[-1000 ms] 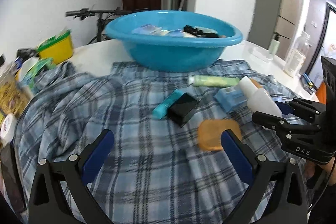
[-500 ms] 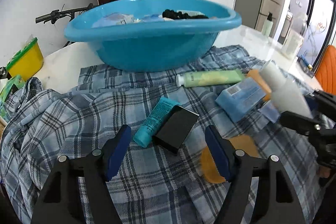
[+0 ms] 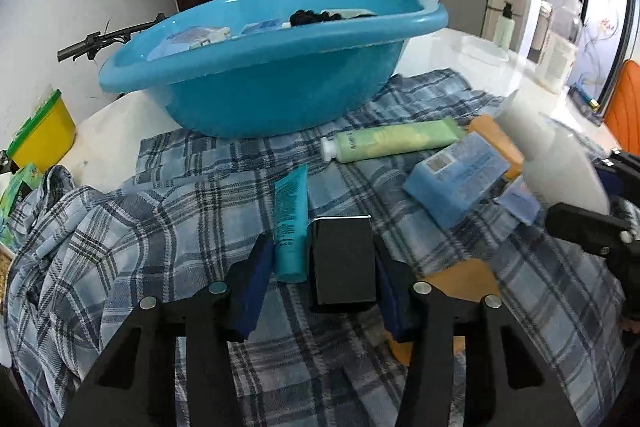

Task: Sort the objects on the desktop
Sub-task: 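Carry the black item over the blue basin with the left tool while the right tool lifts the bottle there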

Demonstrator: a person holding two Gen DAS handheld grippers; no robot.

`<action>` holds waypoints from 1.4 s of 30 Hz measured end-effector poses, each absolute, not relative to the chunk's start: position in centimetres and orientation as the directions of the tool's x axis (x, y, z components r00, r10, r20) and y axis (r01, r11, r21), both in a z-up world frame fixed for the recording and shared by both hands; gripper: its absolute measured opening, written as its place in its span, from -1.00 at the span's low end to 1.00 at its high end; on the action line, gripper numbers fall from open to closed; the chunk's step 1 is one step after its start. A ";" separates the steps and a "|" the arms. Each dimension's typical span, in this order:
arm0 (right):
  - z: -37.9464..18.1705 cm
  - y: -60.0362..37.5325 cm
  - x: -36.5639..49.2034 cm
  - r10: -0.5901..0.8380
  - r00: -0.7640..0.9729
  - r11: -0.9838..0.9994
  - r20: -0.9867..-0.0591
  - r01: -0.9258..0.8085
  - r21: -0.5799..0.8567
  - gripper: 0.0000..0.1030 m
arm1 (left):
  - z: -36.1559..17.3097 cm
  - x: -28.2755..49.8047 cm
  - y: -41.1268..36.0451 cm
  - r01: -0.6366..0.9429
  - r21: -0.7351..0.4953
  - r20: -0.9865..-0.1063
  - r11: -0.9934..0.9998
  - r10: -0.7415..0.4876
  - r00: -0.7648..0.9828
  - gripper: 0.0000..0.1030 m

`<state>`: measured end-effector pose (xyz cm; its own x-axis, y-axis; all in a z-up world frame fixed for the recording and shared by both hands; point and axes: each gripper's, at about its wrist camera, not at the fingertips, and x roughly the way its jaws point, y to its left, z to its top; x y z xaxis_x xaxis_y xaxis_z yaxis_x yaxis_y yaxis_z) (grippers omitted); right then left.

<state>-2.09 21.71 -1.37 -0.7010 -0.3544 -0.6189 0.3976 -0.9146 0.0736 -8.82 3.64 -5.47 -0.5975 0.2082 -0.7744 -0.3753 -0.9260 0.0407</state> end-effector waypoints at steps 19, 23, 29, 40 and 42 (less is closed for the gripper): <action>-1.5 21.9 -2.2 -0.345 -0.699 -0.919 -0.627 0.387 0.074 -0.25 | -1.3 -6.1 3.3 -0.362 0.006 -0.710 -0.932 0.251 -0.658 -0.38; -1.5 22.0 -2.2 -0.349 -0.696 -0.919 -0.627 0.386 0.082 -0.25 | 1.3 -5.7 3.3 -0.355 0.007 -0.671 -0.935 0.259 -0.695 -0.38; -1.5 22.2 -2.3 -0.353 -0.694 -0.919 -0.628 0.382 0.094 -0.25 | 5.5 -7.1 3.1 -0.317 0.018 -0.617 -0.948 0.239 -0.750 -0.38; -1.6 22.4 -2.6 -0.347 -0.691 -0.923 -0.634 0.371 0.100 -0.25 | 9.6 -13.5 2.6 -0.227 0.035 -0.563 -0.973 0.168 -0.809 -0.38; -1.6 22.5 -2.6 -0.346 -0.691 -0.924 -0.634 0.368 0.102 -0.25 | 9.6 -14.7 2.6 -0.225 0.040 -0.564 -0.974 0.164 -0.809 -0.38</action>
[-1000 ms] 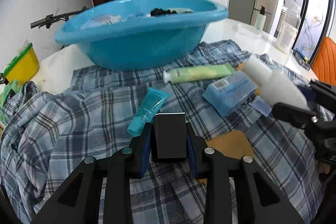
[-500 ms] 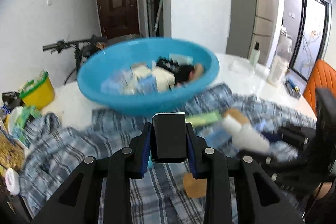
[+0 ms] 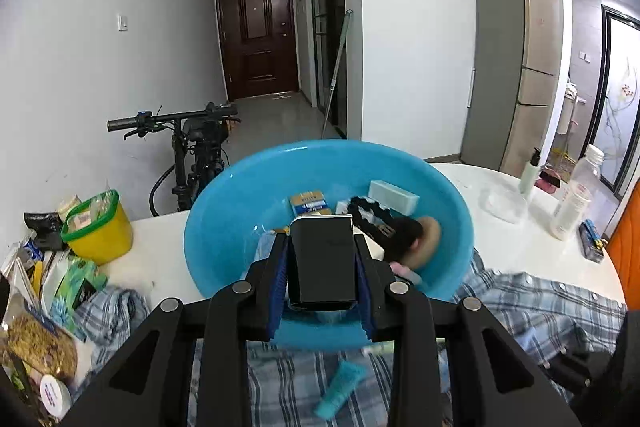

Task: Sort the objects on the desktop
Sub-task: 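Carry the black item over the blue basin with the left tool while the right tool lifts the bottle there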

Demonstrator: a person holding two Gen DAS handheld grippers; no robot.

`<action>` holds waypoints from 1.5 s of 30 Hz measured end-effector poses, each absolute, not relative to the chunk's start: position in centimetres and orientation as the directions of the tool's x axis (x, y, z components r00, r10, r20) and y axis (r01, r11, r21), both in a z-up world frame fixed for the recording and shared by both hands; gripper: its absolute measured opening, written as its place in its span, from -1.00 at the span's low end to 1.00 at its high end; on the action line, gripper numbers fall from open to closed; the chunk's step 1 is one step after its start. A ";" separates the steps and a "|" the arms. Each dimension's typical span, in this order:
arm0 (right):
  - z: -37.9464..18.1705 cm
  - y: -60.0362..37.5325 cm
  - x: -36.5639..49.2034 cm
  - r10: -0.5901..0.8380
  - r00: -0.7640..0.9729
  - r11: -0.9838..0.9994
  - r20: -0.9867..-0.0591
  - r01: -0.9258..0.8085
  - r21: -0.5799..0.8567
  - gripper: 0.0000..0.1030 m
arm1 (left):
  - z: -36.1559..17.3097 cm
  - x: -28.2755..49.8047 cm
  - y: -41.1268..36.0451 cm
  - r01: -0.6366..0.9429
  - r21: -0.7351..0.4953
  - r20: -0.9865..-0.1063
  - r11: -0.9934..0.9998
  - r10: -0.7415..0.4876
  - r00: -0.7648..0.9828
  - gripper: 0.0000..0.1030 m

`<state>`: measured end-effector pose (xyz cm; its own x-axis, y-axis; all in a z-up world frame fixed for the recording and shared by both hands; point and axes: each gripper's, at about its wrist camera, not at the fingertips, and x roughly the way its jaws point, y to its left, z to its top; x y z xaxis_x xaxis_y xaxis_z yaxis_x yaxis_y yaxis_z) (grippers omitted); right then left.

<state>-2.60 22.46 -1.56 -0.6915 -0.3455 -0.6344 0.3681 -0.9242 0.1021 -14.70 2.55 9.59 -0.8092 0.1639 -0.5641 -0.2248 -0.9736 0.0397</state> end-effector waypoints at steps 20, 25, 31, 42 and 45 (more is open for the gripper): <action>-2.2 22.0 -3.2 -0.246 -0.693 -0.954 -0.677 0.298 0.041 -0.25 | 8.6 -19.7 2.0 -0.187 0.073 -0.547 -0.980 0.117 -0.829 -0.38; -2.2 22.2 -3.4 -0.230 -0.694 -0.960 -0.682 0.278 0.041 -0.25 | 9.0 -19.5 1.2 -0.198 0.040 -0.544 -0.979 0.145 -0.827 -0.38; 0.1 21.9 -3.4 -0.198 -0.718 -0.964 -0.668 0.265 0.001 -0.25 | 9.8 -18.9 0.8 -0.213 0.018 -0.536 -0.977 0.171 -0.827 -0.38; 7.7 21.4 -7.1 -0.216 -0.801 -0.959 -0.559 0.283 -0.035 -0.25 | 10.8 -18.4 0.1 -0.227 -0.022 -0.527 -0.974 0.204 -0.825 -0.38; 10.0 20.7 -9.3 -0.233 -0.823 -0.955 -0.519 0.295 -0.039 -0.25 | 11.0 -18.4 -0.4 -0.214 -0.029 -0.527 -0.976 0.197 -0.827 -0.38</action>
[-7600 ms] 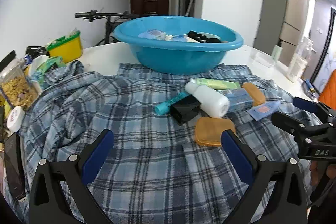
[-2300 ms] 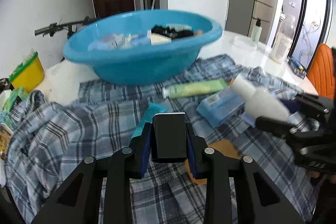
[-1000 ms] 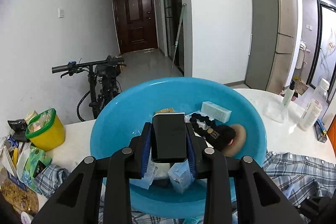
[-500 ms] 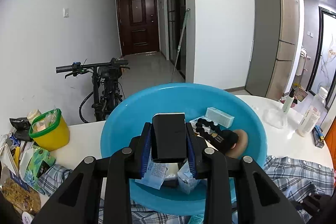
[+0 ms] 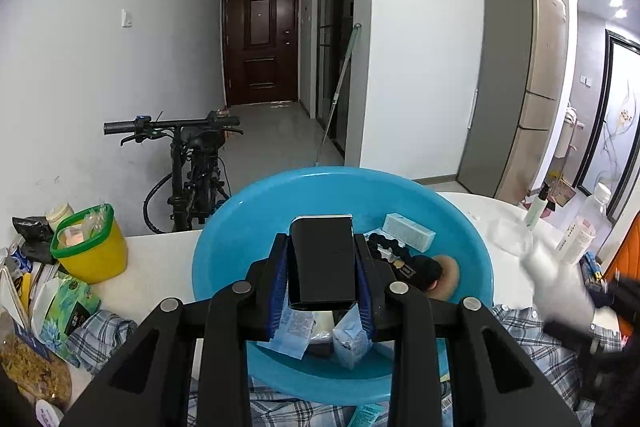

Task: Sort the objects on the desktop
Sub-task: 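Carry the black item over the blue basin with the left tool while the right tool lifts the bottle there, then open the left tool to drop the black item into the basin while the right tool holds the bottle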

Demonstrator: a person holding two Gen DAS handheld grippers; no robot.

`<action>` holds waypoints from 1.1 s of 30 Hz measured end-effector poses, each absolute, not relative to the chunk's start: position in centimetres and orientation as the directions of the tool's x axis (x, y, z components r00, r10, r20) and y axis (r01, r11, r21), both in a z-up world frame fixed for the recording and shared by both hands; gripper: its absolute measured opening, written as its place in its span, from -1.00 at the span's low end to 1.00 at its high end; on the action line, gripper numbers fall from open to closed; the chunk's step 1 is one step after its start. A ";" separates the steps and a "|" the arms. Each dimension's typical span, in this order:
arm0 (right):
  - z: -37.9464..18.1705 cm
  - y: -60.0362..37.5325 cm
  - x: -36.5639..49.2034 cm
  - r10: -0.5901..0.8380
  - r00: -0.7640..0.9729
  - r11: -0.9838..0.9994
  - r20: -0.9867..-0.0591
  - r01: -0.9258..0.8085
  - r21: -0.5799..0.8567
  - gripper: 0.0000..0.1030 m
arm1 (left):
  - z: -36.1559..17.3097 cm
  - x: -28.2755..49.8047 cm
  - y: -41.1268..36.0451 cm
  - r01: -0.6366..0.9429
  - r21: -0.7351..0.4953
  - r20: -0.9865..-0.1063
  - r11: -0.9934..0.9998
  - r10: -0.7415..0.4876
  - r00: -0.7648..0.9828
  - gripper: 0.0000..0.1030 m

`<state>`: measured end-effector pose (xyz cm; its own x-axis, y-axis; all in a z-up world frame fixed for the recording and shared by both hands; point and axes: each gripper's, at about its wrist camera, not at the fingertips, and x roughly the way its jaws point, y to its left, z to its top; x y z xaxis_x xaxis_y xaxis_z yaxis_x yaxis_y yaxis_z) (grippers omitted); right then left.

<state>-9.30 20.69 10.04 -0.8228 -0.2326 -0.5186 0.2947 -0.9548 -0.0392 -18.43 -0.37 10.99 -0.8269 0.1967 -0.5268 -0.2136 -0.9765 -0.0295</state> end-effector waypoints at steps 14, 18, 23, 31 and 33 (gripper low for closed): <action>14.6 17.9 -19.9 -0.332 -0.850 -0.937 -0.410 0.348 0.038 -0.25 | 10.1 -19.8 -2.4 -0.152 -0.037 -0.550 -0.988 0.147 -0.822 -0.38; 13.6 18.3 -20.9 -0.357 -0.845 -0.931 -0.399 0.354 0.084 -0.25 | 9.6 -20.3 -2.8 -0.126 -0.031 -0.553 -0.992 0.122 -0.824 -0.38; 13.5 19.3 -21.5 -0.342 -0.843 -0.937 -0.416 0.337 0.090 -0.25 | 9.3 -20.5 -2.6 -0.129 -0.022 -0.558 -0.991 0.119 -0.821 -0.38; 13.8 19.7 -21.5 -0.353 -0.839 -0.934 -0.414 0.344 0.098 -0.25 | 8.8 -20.7 -2.1 -0.137 -0.006 -0.572 -0.991 0.116 -0.812 -0.38; 13.7 19.2 -21.5 -0.358 -0.833 -0.931 -0.421 0.355 0.091 -0.25 | 8.7 -20.8 -2.0 -0.139 -0.005 -0.574 -0.990 0.116 -0.811 -0.38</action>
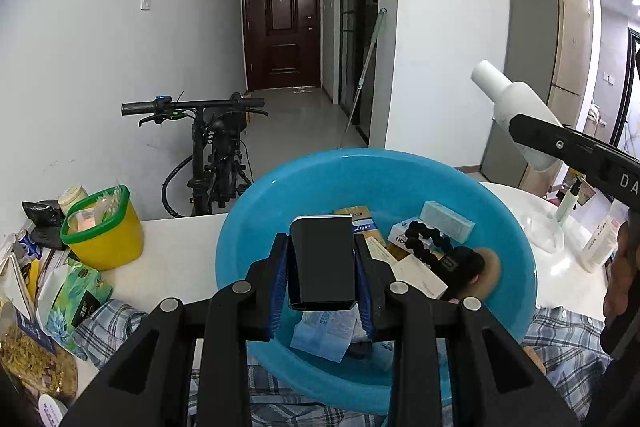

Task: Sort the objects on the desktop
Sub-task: 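Open the left tool to drop the black item into the basin while the right tool holds the bottle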

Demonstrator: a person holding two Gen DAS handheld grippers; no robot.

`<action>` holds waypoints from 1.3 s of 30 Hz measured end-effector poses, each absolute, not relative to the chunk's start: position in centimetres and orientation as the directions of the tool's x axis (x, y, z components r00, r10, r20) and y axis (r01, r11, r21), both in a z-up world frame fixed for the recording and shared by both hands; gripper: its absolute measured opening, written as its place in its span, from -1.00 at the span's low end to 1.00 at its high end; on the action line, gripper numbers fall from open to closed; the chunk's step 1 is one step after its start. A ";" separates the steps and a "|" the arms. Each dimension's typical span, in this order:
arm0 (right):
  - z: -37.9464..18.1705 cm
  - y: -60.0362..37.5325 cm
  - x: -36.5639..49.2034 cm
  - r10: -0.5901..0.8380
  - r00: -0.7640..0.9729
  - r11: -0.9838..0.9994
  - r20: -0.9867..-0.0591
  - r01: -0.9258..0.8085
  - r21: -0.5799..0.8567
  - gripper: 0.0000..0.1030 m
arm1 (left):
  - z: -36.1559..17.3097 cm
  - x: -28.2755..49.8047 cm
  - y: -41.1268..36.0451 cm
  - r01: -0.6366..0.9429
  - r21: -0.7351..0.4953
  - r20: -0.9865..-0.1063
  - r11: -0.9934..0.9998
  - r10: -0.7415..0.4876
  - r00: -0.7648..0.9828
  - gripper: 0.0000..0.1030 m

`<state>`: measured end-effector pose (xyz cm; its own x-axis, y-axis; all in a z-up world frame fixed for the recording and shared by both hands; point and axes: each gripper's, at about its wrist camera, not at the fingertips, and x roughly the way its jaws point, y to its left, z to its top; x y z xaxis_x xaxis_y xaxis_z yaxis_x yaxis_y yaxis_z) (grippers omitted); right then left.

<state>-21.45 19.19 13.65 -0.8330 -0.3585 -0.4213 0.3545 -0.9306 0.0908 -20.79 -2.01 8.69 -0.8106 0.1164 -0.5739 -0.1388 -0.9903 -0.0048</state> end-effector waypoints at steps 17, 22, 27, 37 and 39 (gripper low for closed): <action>13.1 19.5 -21.7 -0.354 -0.822 -0.931 -0.446 0.357 0.081 -0.25 | 8.6 -20.9 -2.8 -0.150 -0.050 -0.582 -0.987 0.151 -0.799 -0.38; 13.0 19.4 -21.7 -0.350 -0.818 -0.929 -0.457 0.366 0.057 -0.25 | 8.6 -21.0 -2.6 -0.155 -0.044 -0.585 -0.987 0.151 -0.797 -0.38; 13.0 19.9 -21.8 -0.347 -0.821 -0.932 -0.454 0.355 0.069 -0.25 | 8.6 -21.0 -2.5 -0.152 -0.036 -0.589 -0.988 0.144 -0.795 -0.38; 12.9 19.6 -21.8 -0.351 -0.817 -0.930 -0.458 0.361 0.069 -0.25 | 8.7 -20.9 -2.6 -0.148 -0.034 -0.587 -0.988 0.140 -0.797 -0.38; 12.9 19.6 -21.8 -0.352 -0.817 -0.930 -0.457 0.360 0.072 -0.25 | 8.7 -20.9 -2.6 -0.150 -0.035 -0.587 -0.988 0.141 -0.797 -0.38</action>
<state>-21.79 19.65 12.88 -0.8168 -0.3520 -0.4571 0.3602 -0.9300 0.0724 -20.92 -2.61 8.66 -0.7972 0.1412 -0.5870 -0.1495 -0.9882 -0.0346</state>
